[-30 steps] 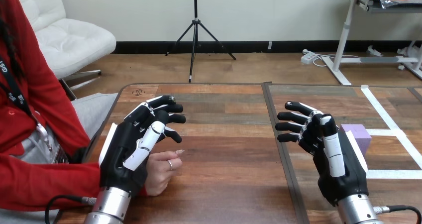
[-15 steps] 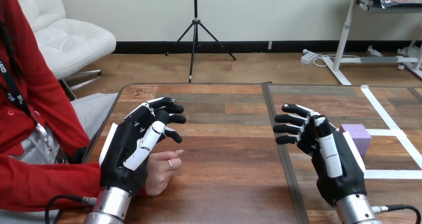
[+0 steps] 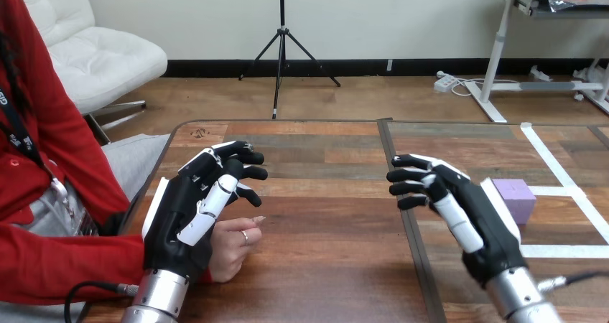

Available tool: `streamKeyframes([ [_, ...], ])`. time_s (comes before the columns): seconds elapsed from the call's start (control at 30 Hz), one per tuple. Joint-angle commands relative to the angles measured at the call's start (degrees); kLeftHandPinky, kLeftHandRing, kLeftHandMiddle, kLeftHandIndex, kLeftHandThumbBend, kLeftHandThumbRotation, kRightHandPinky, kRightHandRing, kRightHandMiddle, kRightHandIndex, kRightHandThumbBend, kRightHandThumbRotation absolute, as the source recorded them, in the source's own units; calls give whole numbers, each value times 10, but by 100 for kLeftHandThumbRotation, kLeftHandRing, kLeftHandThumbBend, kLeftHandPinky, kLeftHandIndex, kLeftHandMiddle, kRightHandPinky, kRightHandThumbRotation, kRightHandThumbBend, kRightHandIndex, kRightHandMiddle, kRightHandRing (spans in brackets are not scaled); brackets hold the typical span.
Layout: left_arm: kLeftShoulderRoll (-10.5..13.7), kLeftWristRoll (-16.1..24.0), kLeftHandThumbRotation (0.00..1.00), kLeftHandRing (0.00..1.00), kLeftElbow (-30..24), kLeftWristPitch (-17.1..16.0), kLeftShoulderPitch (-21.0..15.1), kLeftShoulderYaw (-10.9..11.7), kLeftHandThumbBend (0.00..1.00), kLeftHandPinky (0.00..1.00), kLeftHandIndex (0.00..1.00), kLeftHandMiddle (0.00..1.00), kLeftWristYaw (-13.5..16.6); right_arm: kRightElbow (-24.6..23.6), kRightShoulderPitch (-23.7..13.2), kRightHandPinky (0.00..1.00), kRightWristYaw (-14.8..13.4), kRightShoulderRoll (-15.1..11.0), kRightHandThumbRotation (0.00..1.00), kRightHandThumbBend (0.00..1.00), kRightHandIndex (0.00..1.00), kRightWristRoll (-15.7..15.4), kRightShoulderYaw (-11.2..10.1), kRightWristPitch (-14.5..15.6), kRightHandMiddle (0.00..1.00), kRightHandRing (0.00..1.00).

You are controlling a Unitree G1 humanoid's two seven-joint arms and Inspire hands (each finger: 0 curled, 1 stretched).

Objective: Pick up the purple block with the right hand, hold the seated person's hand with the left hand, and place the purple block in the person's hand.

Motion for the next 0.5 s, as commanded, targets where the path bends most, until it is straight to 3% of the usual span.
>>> streamKeyframes([
  [0.0,4,-2,44,60,-5,-6,-34,1,48,38,61,64,-8,3,-84,62,-33,-42,87,78,74,-36,5,-26,72,69],
  [0.3,4,-2,42,59,-10,-6,-29,0,45,38,59,63,-12,46,-131,64,-66,-81,82,76,76,-76,10,-21,73,70],
  [0.47,5,0,41,59,-14,-10,-24,-1,42,38,59,63,-11,70,-151,66,-73,-94,79,75,77,-76,9,-20,74,72],
])
